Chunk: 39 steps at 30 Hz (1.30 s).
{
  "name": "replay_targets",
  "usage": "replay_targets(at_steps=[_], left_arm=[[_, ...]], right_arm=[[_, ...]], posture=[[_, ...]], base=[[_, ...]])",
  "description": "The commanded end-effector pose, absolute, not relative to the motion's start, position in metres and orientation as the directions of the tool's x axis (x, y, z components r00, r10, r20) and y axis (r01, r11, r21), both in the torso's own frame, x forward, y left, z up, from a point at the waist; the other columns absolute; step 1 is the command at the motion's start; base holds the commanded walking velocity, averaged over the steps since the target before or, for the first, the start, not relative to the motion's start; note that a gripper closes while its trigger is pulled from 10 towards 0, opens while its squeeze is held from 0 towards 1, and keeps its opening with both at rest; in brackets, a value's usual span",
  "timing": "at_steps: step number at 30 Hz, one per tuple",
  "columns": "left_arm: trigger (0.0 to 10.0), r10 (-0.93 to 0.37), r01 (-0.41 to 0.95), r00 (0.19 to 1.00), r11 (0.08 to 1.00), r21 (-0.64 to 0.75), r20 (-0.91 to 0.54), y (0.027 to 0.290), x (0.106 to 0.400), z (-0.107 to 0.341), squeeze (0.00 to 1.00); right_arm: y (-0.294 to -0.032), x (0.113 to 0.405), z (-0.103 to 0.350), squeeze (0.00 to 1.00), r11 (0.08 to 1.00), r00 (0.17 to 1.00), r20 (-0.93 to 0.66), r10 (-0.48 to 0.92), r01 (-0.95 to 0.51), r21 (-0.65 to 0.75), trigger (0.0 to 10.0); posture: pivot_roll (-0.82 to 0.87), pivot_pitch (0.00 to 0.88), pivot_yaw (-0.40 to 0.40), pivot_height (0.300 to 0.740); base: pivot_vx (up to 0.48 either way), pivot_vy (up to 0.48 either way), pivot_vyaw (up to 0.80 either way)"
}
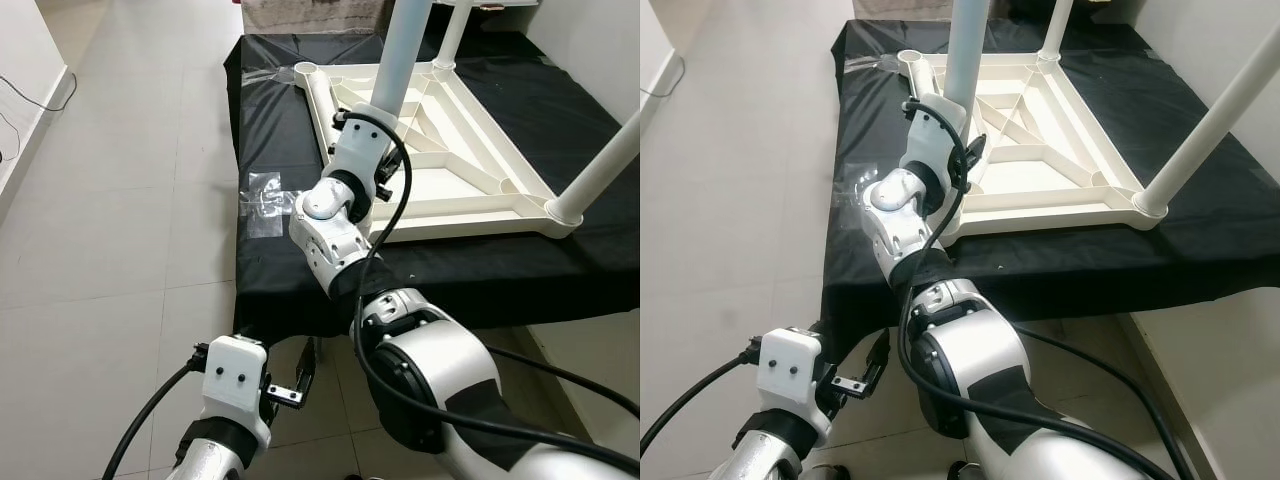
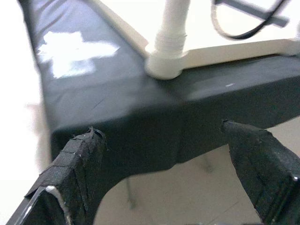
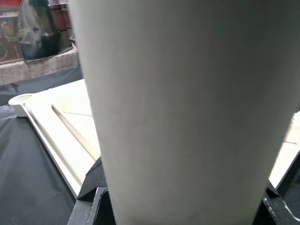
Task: Building children table
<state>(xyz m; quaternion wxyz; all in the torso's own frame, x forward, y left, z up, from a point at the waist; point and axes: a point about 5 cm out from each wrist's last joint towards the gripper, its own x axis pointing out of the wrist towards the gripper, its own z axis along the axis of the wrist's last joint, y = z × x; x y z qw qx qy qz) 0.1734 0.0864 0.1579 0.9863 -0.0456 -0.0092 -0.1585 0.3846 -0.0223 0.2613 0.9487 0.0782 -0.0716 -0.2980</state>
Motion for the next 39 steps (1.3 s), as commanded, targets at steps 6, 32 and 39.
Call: replay_targets(at_steps=[6,32,39], left_arm=[[10.0,-0.339,0.342,0.939,0.936,-0.080,0.058,0.084,0.170,0.160,0.00],[10.0,-0.337,0.339,0.941,0.938,-0.072,0.043,0.088,0.172,0.152,0.00],[10.0,-0.340,0.342,0.940,0.937,-0.067,0.040,0.088,0.175,0.149,0.00]], right_arm=[[-0.027,0.379,0.202,0.00,0.771,0.771,-0.199,-0.605,0.629,0.095,10.0],[-0.021,0.380,0.201,0.00,0.825,0.835,-0.187,-0.517,0.544,0.150,10.0],[-0.028,0.381,0.197,0.00,0.848,0.859,-0.168,-0.484,0.508,0.151,10.0]], posture=[[0.12,0.226,-0.023,0.740],[0.12,0.215,-0.013,0.740],[0.11,0.200,-0.007,0.740]], base=[[0.000,0.000,0.00],[0.000,0.000,0.00],[0.000,0.000,0.00]])
